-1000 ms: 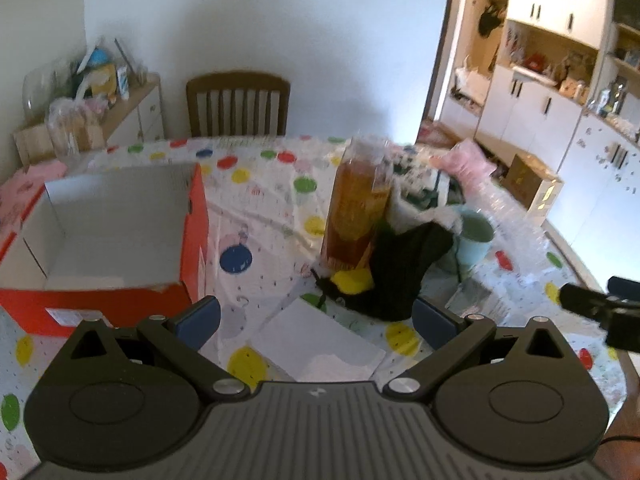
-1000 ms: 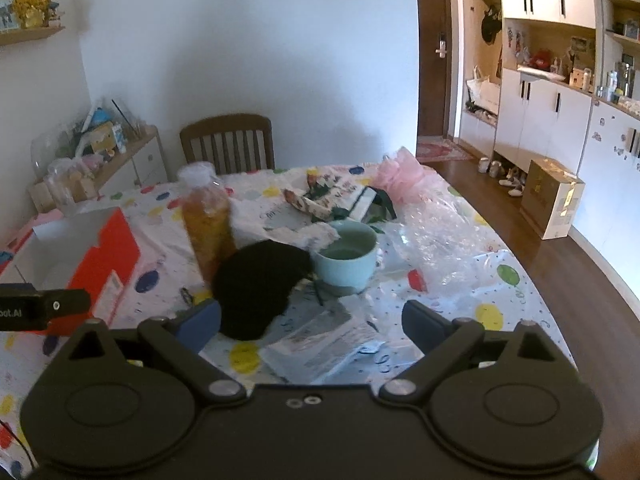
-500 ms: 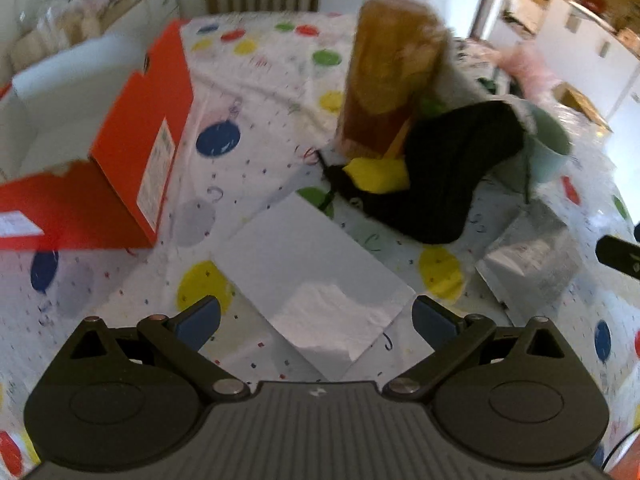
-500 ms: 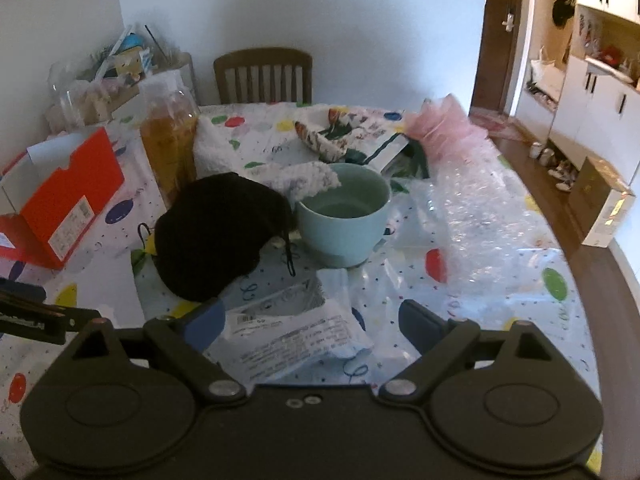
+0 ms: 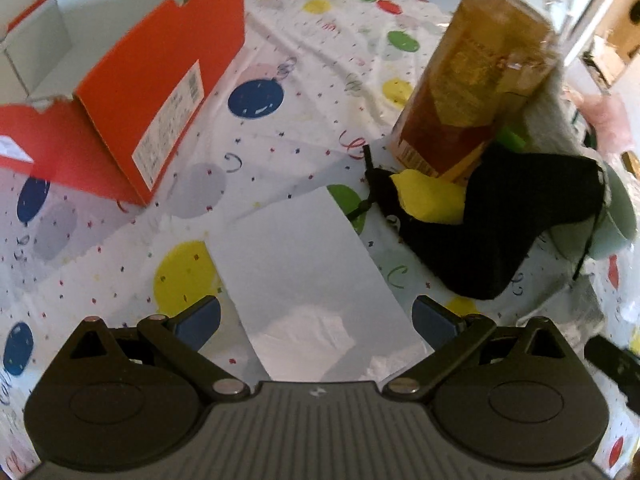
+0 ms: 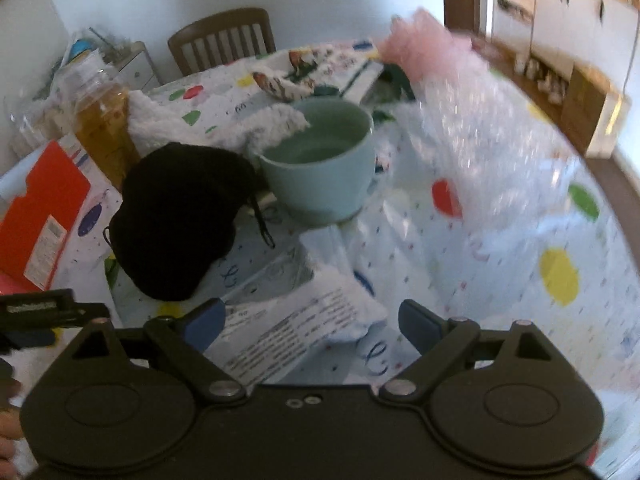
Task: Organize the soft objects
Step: 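Move the left tool to the white tissue sheet while the right tool reaches the printed packet, then close the left tool on the tissue while the right tool closes on the packet, then carry the tissue with the left tool while the right tool carries the packet to the orange box, then open the left tool over the box while the right tool releases the packet inside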
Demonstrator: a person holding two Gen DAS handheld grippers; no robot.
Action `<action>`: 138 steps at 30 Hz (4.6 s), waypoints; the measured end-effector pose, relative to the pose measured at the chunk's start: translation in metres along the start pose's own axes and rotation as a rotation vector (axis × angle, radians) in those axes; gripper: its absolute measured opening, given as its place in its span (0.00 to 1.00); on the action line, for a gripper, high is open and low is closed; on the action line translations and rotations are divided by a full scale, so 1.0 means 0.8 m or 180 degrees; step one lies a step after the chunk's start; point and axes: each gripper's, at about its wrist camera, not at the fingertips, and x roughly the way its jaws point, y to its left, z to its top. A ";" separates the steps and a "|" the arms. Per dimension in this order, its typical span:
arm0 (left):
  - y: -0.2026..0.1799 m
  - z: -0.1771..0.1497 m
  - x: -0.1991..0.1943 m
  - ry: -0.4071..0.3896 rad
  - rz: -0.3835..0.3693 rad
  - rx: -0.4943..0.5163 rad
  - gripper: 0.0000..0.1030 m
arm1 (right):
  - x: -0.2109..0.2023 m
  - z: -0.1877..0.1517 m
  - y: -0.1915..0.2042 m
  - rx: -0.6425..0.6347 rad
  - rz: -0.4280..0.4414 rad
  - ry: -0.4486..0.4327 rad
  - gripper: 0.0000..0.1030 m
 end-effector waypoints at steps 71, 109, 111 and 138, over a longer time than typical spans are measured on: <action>0.111 0.081 -0.152 -0.0739 -0.0801 0.0893 0.17 | -0.111 0.064 0.173 -0.0190 0.0771 -0.0540 0.26; 0.329 0.259 -0.032 -0.0531 -0.0019 0.1011 0.17 | 0.124 0.104 0.524 -0.1319 0.0747 0.0239 0.26; 0.324 0.261 -0.021 -0.0463 0.0020 0.1104 0.17 | 0.133 0.101 0.528 -0.1351 0.0712 0.0300 0.26; 0.318 0.277 0.031 0.0139 -0.0020 0.1150 0.31 | 0.181 0.101 0.531 -0.1381 0.0511 0.0655 0.37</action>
